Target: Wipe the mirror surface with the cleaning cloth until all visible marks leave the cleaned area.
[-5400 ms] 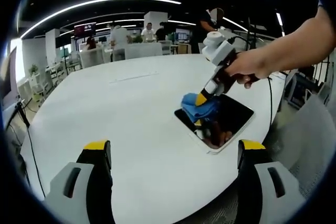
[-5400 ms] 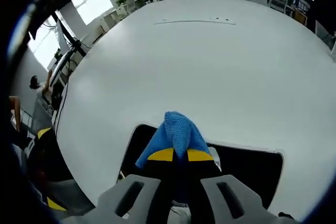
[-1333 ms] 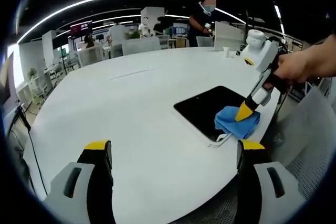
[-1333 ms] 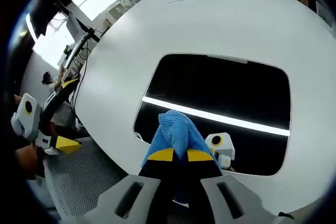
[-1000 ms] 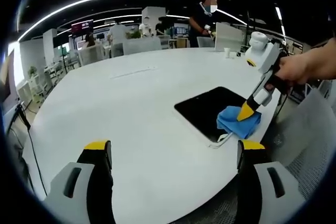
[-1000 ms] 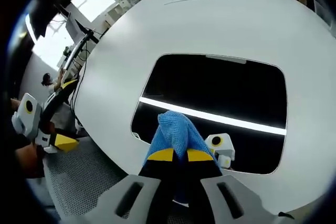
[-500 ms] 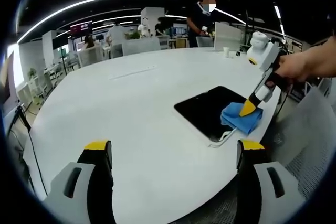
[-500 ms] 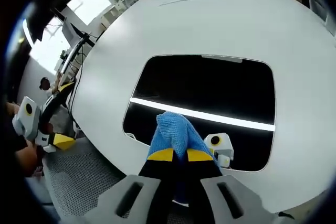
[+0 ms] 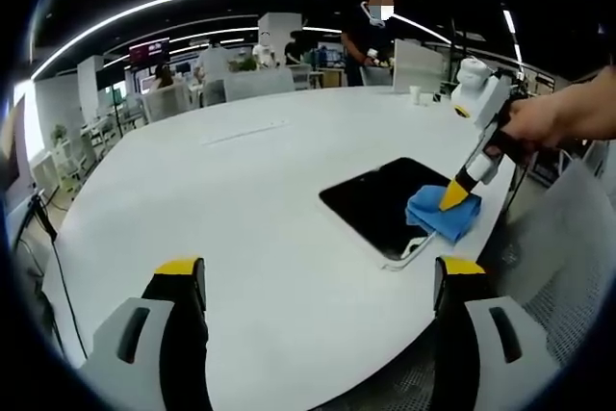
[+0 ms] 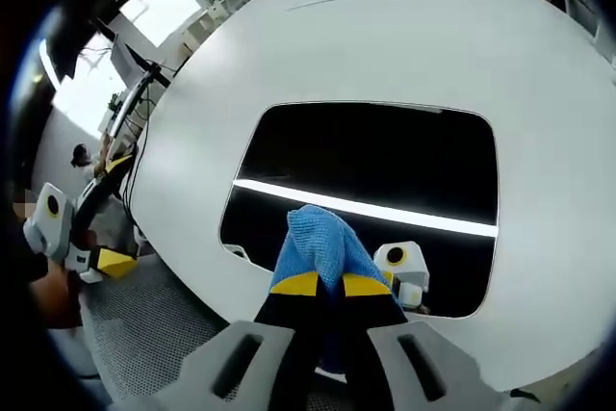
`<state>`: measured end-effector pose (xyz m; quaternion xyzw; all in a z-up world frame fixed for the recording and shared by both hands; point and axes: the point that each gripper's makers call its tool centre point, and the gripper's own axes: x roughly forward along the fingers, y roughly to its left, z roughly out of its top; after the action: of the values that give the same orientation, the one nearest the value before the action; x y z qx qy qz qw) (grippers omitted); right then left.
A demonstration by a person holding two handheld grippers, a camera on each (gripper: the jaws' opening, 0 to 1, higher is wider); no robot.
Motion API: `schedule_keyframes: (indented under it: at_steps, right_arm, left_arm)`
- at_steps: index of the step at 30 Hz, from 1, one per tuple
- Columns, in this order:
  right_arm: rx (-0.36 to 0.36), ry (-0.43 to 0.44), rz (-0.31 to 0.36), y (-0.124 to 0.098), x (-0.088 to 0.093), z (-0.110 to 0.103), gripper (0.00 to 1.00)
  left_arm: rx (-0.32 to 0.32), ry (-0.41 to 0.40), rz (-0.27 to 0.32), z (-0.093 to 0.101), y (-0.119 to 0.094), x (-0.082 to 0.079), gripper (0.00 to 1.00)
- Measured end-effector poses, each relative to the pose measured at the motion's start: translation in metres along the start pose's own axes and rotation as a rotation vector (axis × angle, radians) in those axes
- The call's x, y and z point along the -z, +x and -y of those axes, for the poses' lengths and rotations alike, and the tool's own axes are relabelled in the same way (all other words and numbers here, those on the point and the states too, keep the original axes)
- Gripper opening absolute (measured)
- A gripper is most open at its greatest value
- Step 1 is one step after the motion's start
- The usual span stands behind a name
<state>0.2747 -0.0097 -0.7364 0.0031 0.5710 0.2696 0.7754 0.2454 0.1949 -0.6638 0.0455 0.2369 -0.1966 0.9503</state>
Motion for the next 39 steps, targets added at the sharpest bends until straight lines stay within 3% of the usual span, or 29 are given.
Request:
schedule_keyframes:
  at_steps: [10,29,33,39]
  right_arm:
    - [0.031,-0.017,0.029,0.000,-0.015,0.001,0.01]
    - [0.091,-0.039,0.047,0.023,-0.087,0.017,0.00]
    - [0.137,-0.130,0.050,0.029,-0.097,0.021,0.00]
    - [0.157,-0.155,0.038,0.035,-0.106,0.023,0.00]
  left_arm:
    - [0.000,-0.018,0.011,0.000,0.000,-0.002,0.98]
    - [-0.011,-0.027,0.028,-0.004,-0.001,-0.003,0.97]
    - [-0.018,-0.032,0.033,-0.005,-0.001,-0.004,0.97]
    - [-0.030,-0.043,0.032,-0.006,-0.002,-0.004,0.97]
